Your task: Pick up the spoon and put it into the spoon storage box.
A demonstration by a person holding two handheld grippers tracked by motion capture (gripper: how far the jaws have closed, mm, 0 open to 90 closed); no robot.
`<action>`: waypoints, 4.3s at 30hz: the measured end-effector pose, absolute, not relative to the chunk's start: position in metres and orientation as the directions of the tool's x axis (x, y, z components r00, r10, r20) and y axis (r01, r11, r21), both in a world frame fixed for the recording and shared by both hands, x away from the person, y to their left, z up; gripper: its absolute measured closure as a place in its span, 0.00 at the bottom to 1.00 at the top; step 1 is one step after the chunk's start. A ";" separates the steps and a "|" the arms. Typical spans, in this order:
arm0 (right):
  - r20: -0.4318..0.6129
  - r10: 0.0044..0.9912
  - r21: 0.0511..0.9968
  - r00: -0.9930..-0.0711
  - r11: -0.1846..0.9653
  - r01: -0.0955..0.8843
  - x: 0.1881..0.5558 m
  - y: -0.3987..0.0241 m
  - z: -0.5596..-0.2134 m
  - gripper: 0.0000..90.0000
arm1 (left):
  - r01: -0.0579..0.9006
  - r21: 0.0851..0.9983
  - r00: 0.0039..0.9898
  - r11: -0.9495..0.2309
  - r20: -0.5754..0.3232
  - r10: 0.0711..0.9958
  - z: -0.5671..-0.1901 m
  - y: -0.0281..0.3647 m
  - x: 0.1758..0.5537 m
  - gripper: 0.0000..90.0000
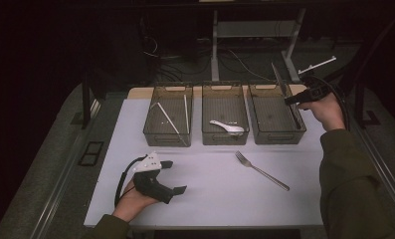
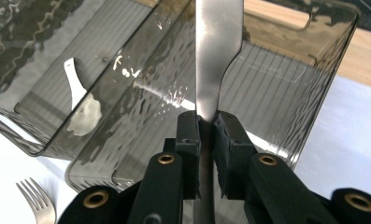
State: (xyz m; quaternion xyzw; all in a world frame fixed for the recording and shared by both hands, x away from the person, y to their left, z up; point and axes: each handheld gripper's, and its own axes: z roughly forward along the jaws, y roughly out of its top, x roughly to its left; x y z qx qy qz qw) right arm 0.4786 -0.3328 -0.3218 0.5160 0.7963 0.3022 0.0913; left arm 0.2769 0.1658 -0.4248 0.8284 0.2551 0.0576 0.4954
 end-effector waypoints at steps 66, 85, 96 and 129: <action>0.192 0.809 0.712 -0.556 0.275 0.646 0.422 -0.330 -0.338 0.45 | 0.368 0.842 0.865 -0.394 -0.154 0.478 -0.426 0.166 0.277 0.00; 0.154 0.740 0.750 -0.655 0.344 0.565 0.361 -0.322 -0.357 0.41 | 0.362 0.843 0.864 -0.397 -0.144 0.483 -0.425 0.166 0.274 0.00; 0.124 0.716 0.729 -0.686 0.404 0.553 0.342 -0.313 -0.366 0.41 | 0.360 0.841 0.865 -0.404 -0.139 0.482 -0.425 0.167 0.273 0.00; 0.034 0.631 0.573 -0.775 0.623 0.532 0.327 -0.256 -0.393 0.46 | 0.358 0.838 0.866 -0.411 -0.134 0.481 -0.425 0.166 0.272 0.00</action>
